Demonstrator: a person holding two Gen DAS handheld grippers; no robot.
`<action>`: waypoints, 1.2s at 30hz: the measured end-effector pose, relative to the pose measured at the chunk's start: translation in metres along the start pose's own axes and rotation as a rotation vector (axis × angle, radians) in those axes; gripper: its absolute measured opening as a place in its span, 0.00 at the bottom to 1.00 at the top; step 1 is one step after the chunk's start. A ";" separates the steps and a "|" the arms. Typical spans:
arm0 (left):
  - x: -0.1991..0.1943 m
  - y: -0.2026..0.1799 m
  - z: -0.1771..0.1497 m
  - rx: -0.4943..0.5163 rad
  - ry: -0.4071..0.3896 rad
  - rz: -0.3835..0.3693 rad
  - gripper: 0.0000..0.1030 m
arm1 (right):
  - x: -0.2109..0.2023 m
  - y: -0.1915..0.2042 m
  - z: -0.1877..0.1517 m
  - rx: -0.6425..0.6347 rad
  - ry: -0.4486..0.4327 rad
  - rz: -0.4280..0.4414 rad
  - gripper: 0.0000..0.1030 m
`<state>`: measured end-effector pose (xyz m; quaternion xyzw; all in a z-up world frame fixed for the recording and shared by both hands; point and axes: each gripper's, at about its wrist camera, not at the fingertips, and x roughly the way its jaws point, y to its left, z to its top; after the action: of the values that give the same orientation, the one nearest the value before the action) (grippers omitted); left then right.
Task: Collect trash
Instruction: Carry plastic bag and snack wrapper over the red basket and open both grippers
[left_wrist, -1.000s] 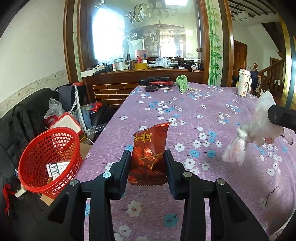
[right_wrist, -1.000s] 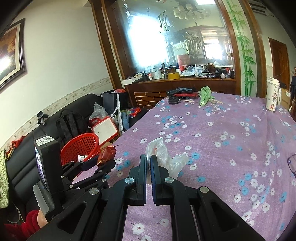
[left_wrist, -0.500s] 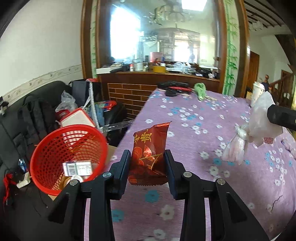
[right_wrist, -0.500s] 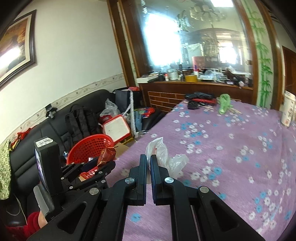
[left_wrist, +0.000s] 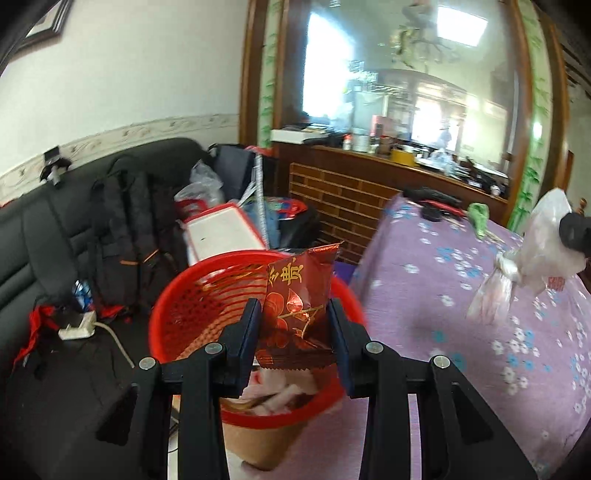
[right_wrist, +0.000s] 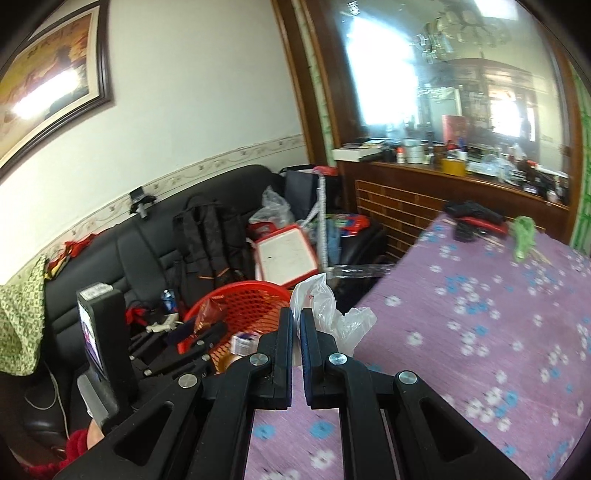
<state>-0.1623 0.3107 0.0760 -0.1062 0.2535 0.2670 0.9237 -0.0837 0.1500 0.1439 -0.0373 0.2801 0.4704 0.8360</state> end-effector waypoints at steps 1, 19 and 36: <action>0.002 0.007 0.000 -0.009 0.006 0.007 0.34 | 0.006 0.005 0.003 -0.005 0.004 0.010 0.05; 0.042 0.055 -0.002 -0.064 0.069 0.088 0.35 | 0.108 0.036 0.018 -0.019 0.107 0.060 0.06; 0.004 0.045 -0.003 -0.093 -0.070 0.187 0.96 | 0.066 0.004 0.001 0.007 0.057 -0.119 0.80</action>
<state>-0.1850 0.3489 0.0690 -0.1155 0.2171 0.3673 0.8970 -0.0603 0.2034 0.1123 -0.0644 0.3029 0.4175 0.8543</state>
